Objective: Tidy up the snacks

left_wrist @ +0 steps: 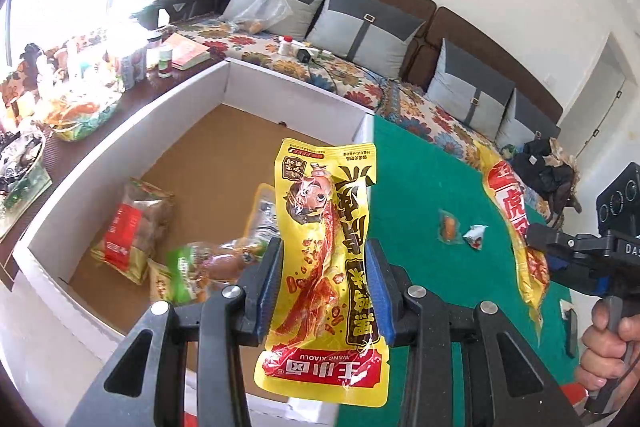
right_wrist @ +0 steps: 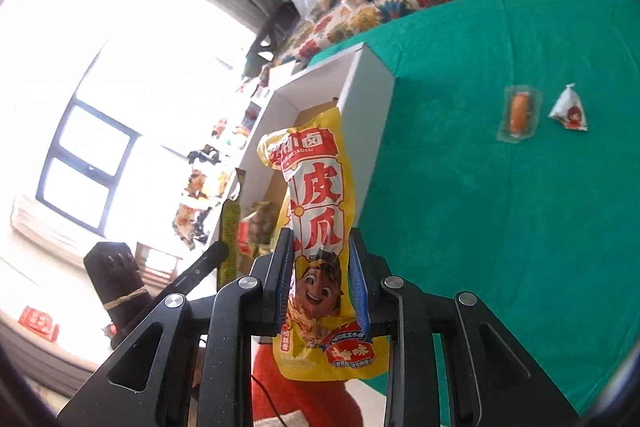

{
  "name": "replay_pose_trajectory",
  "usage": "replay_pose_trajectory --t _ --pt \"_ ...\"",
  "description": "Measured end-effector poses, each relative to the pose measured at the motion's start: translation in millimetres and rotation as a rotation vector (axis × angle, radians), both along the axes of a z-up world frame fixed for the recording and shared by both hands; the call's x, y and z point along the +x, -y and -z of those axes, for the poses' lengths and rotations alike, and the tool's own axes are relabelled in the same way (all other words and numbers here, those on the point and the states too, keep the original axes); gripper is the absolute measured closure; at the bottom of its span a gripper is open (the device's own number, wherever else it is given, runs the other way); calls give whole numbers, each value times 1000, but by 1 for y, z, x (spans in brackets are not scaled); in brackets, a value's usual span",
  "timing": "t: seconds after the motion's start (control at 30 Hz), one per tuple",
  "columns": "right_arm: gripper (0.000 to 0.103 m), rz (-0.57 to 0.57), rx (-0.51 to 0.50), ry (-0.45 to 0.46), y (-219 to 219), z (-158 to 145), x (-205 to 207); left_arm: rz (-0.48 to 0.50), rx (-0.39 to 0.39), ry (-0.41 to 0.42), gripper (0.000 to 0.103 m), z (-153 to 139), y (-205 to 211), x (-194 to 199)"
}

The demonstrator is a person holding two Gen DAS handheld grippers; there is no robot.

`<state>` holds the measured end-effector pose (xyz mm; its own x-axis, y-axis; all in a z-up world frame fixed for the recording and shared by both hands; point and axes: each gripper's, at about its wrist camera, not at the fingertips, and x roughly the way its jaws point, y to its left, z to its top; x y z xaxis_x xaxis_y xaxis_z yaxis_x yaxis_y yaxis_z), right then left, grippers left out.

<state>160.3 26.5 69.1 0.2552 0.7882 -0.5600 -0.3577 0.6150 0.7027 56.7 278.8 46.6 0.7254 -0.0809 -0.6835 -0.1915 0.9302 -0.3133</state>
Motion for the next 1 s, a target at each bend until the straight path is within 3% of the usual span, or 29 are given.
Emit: replay_pose_trajectory --t 0.13,0.2,0.27,0.33,0.47,0.57,0.67,0.73,0.87,1.0 --pt "74 -77 -26 39 -94 1 -2 -124 93 -79 55 26 -52 0" --pt "66 -92 -70 48 -123 12 -5 -181 124 -131 32 44 -67 -1" --pt "42 -106 -110 55 -131 22 -11 -222 147 -148 23 55 -74 -8" --pt "40 -109 -142 94 -118 28 -19 -243 157 -122 22 58 -72 -22" --pt "32 -57 -283 225 -51 46 -29 -248 168 -38 11 45 -59 -42" --pt "30 33 -484 329 24 78 -30 -211 170 27 2 27 -28 -49" --pt "30 111 -698 335 105 118 -32 -140 150 80 2 10 13 -42" --pt "30 163 -785 320 156 137 -35 -81 129 106 1 -1 47 -32" --pt "30 316 -851 332 232 149 -41 56 106 114 1 1 120 -5" --pt "30 425 -803 285 272 154 -44 192 129 -15 1 40 197 37"
